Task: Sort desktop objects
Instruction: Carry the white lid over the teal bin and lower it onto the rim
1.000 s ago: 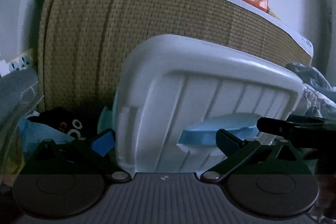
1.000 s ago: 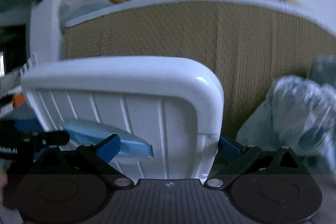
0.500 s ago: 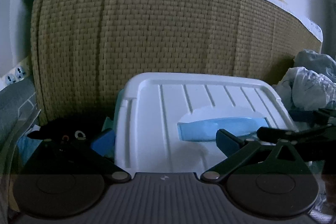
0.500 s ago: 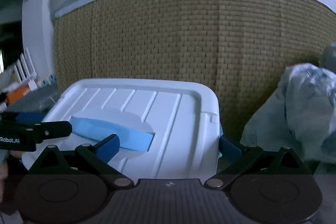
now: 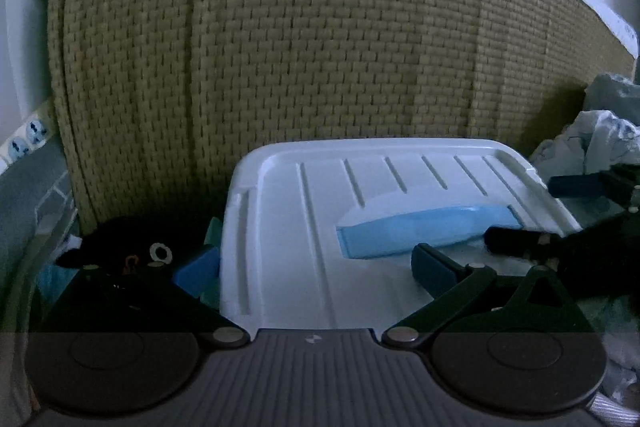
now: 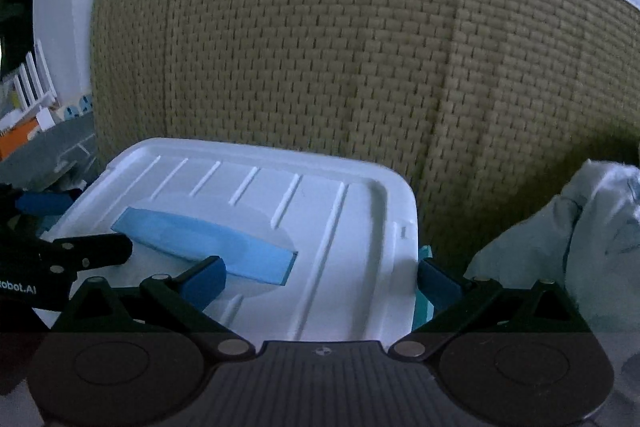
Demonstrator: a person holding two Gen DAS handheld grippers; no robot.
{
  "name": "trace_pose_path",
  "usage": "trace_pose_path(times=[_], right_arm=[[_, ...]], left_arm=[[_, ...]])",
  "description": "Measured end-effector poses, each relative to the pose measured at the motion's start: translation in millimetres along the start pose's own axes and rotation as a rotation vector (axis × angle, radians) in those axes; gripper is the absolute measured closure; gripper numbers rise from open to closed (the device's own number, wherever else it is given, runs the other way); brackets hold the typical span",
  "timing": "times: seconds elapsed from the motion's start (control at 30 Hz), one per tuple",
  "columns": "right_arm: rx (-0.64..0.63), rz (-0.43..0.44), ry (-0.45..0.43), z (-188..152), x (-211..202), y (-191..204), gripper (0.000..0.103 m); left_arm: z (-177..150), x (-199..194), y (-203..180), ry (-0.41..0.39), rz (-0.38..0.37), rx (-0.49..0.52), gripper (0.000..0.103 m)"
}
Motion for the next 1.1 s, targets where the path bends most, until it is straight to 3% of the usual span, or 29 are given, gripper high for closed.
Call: trace_pose_path(times=[0.17,0.8,1.1], right_arm=[[-0.086,0.014,-0.003,7.2,10.1,13.7,0.002],[-0.075,0.001,0.023,25.0,31.8,8.4,0.001],[-0.073,-0.013,0.012,19.9,20.3,11.7,0.007]], left_arm=[[2.1,5.6,10.6,0.013,-0.032,-0.039,0.000],[16.3,22.3,17.2,0.059,-0.035,-0.063,0.000],[15.4,-6.1,13.7,0.021,0.043,-0.008,0.000]])
Point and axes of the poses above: each gripper's, at about its wrist camera, not at the fingertips, and x roughly the way its jaws point, y to its left, z to its top, the point moved 1 cm from there along x, roughly the way its jaws point, and after that the axes turned 7 degrees about x, right-handed, at the moved point
